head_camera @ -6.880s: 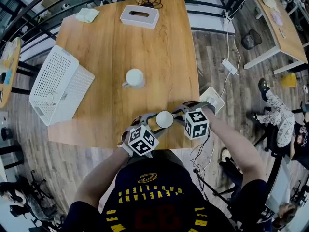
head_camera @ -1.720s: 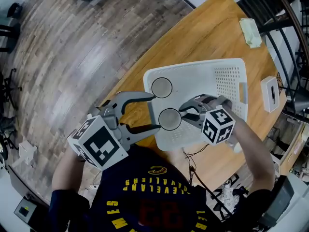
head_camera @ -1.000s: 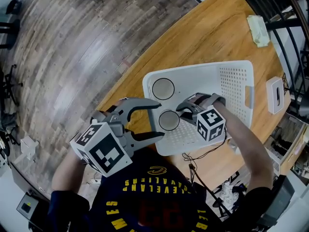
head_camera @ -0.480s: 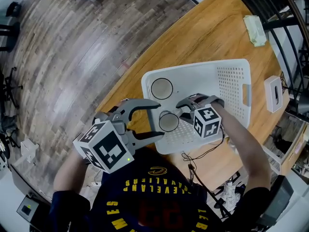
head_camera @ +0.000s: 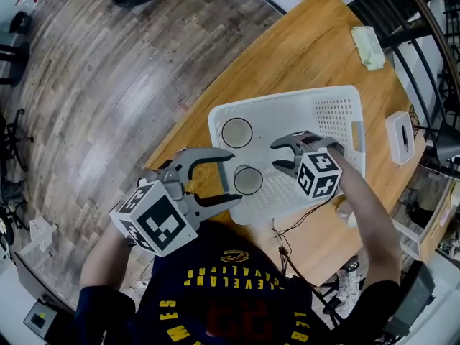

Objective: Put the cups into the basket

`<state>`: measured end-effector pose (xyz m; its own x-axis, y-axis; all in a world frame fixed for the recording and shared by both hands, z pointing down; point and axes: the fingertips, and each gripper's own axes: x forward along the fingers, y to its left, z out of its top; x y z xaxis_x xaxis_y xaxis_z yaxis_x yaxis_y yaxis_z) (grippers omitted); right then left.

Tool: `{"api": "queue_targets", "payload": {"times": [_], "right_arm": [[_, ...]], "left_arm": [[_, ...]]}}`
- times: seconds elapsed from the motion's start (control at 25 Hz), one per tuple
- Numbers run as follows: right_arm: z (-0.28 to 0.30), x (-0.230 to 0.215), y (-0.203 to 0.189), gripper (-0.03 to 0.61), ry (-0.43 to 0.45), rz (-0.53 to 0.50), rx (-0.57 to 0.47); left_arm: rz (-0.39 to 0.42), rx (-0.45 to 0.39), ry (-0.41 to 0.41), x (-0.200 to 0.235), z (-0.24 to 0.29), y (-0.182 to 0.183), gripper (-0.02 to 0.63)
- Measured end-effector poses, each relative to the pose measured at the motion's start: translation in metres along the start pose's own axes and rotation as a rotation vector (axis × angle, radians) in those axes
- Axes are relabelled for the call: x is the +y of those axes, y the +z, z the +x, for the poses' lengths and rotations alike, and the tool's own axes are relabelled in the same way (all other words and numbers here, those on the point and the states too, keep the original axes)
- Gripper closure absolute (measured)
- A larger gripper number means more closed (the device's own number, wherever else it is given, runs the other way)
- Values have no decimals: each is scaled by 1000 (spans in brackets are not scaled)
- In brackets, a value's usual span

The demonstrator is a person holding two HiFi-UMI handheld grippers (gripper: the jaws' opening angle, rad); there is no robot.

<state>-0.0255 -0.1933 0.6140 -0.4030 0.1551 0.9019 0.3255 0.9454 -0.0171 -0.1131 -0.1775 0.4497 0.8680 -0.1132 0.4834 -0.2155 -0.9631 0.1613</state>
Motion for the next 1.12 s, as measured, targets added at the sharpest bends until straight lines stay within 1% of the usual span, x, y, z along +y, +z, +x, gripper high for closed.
{"api": "queue_targets", "payload": {"times": [0.08,0.24,0.32,0.44,0.52,0.6,0.68,0.72,0.8,0.88,0.92,1.0,1.08,1.12], "right_arm": [[-17,-15,9,411,-79,39,-41],[-70,-47,38,411,-281,169,-198],[-98,-51,52,411,-349,236,-285],[-130,-43,66,411,-426,324,-407],[-147,-39,65,413,-509,353,-407],[-166,-35,62,420,-614,387,-406],[-189,-30,61,446,-725,446,-464],[-200,-26,60,464,-782,479,-506],[-221,-16,58,528,-896,555,-586],[-234,1,48,558,-990,656,-639],[-238,11,43,565,-1023,708,-663],[-245,32,34,565,-1063,814,-720],[-246,51,23,566,-1083,947,-776],[-243,60,16,566,-1082,1032,-799]], "left_arm": [[14,-18,26,0,-5,6,310],[21,-41,67,-2,-11,16,310],[27,-46,65,-9,-11,22,310],[53,-50,53,-22,-11,30,310],[77,-59,66,-23,-12,34,310],[75,-83,100,-21,-12,40,311],[52,-125,132,-18,-13,51,322],[38,-150,144,-18,-14,57,334],[24,-199,162,-20,-16,67,397],[22,-243,168,-28,-18,79,510],[9,-260,164,-33,-18,86,558],[-33,-276,138,-43,-15,95,601],[-75,-266,93,-51,-8,97,603],[-88,-258,67,-56,-3,97,603]]}}
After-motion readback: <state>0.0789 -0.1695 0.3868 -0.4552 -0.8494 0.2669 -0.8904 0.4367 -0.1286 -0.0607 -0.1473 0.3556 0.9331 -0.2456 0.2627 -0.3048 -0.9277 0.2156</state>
